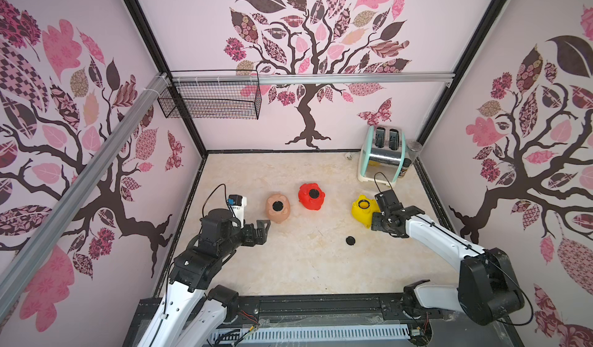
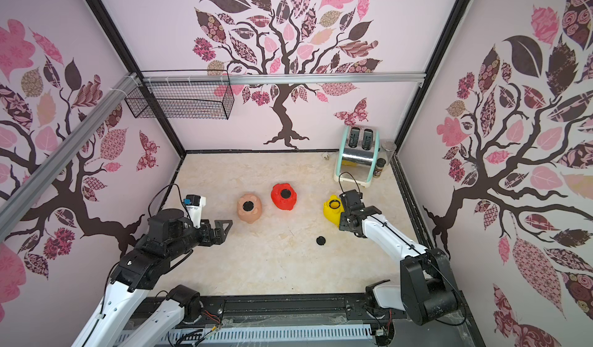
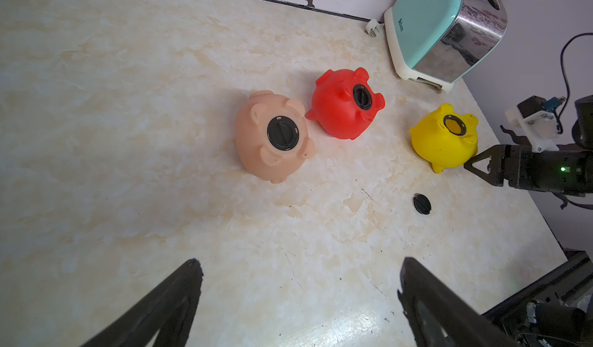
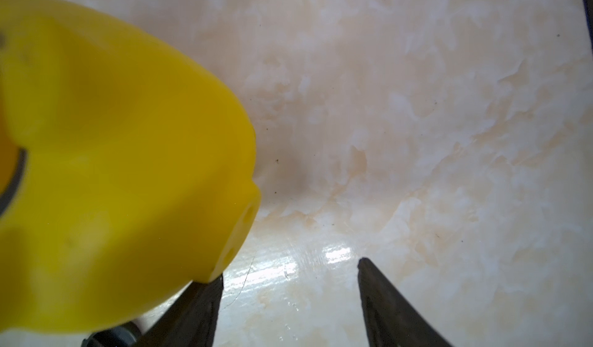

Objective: Close piggy banks
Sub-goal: Adjust the piggy bank at the center of the board.

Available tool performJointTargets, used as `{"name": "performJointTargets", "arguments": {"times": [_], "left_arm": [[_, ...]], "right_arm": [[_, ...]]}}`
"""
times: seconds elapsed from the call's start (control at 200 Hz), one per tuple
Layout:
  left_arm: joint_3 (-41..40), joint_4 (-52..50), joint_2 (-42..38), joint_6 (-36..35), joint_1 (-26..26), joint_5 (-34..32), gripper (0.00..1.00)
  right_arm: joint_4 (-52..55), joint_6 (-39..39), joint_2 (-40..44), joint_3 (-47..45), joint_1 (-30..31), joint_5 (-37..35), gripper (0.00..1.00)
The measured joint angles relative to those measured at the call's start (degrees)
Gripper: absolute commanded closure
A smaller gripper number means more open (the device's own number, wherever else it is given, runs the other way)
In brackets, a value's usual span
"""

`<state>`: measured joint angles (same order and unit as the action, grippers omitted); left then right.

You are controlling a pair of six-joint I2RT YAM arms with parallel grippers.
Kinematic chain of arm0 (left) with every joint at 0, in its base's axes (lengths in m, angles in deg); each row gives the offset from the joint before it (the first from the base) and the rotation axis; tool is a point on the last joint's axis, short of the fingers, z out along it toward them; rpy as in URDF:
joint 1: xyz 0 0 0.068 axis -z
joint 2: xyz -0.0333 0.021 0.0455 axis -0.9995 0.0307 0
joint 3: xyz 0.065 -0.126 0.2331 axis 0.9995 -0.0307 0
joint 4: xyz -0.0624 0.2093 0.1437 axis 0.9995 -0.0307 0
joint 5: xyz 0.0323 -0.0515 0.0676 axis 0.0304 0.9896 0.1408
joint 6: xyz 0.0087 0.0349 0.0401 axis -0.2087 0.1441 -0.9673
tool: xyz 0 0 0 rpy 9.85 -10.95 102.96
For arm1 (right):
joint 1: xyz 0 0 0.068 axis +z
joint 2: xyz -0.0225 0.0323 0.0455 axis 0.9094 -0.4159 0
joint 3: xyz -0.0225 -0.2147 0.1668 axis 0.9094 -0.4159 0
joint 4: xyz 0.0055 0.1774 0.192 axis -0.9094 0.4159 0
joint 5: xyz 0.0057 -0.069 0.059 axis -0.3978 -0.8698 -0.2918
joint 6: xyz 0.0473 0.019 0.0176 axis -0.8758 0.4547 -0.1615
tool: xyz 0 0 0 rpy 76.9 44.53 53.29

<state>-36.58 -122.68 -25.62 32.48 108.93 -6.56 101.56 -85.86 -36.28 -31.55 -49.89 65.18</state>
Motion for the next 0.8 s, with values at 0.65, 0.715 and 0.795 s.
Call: {"name": "performJointTargets", "arguments": {"times": [0.65,0.715,0.795], "left_arm": [[-0.11,0.0,1.05,0.0,0.63,0.13,0.02],[-0.11,0.04,1.4,0.0,0.63,0.13,0.02],[-0.11,0.04,2.16,0.02,0.63,0.42,0.02]], "right_arm": [[-4.2,-0.87,-5.53,1.55,-9.05,4.0,0.32],[-4.83,-1.33,-5.7,1.57,-9.46,4.0,0.33],[-5.88,-1.99,-5.4,1.49,-10.38,4.07,0.33]]}}
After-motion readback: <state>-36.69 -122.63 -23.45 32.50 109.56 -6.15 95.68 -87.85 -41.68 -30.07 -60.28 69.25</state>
